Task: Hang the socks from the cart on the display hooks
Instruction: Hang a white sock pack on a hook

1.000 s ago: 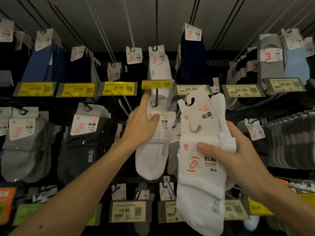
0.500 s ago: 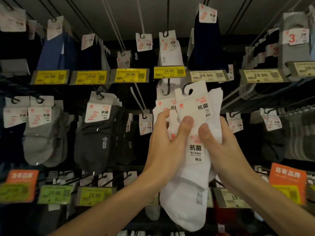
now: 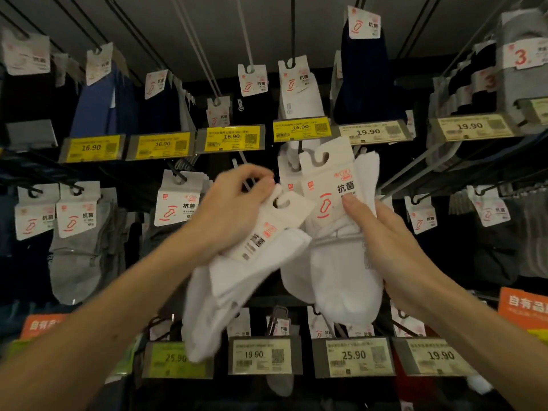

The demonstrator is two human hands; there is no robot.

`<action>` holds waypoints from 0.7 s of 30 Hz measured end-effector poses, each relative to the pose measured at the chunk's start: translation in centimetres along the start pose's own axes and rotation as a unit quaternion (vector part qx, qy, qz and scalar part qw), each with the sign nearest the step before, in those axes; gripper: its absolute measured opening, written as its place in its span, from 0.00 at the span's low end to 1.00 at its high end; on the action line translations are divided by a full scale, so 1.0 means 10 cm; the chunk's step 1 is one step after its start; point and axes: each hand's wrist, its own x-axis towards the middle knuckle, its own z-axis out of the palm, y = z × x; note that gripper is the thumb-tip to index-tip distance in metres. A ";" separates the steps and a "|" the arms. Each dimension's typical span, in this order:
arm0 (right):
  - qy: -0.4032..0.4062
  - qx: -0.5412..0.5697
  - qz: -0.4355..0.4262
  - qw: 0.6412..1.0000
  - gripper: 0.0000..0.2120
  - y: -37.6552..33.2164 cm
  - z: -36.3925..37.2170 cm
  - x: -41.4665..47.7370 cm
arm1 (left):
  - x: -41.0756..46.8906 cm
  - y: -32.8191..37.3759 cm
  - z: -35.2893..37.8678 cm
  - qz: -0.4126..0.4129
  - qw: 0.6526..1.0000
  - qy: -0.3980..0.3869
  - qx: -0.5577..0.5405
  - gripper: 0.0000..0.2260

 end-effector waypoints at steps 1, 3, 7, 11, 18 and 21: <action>0.004 -0.013 -0.006 1.000 0.13 0.00 0.00 0.04 | 0.08 0.05 -0.08 0.010 0.999 -0.010 0.038 0.09; 0.012 -0.044 -0.023 0.999 0.12 0.02 -0.01 0.10 | 0.23 0.15 -0.19 0.028 0.992 -0.038 0.119 0.14; 0.018 -0.039 -0.041 0.998 0.08 0.14 0.02 0.16 | 0.35 0.29 -0.20 0.064 0.969 -0.085 0.223 0.20; 0.019 -0.023 -0.055 0.998 0.07 0.19 0.05 0.22 | 0.39 0.33 -0.20 0.095 0.960 -0.073 0.254 0.23; 0.030 -0.017 -0.081 0.996 0.05 0.11 0.13 0.39 | 0.49 0.42 -0.23 0.107 0.946 -0.063 0.300 0.28; 0.035 -0.013 -0.073 0.997 0.05 0.08 0.17 0.43 | 0.52 0.43 -0.24 0.110 0.943 -0.058 0.309 0.29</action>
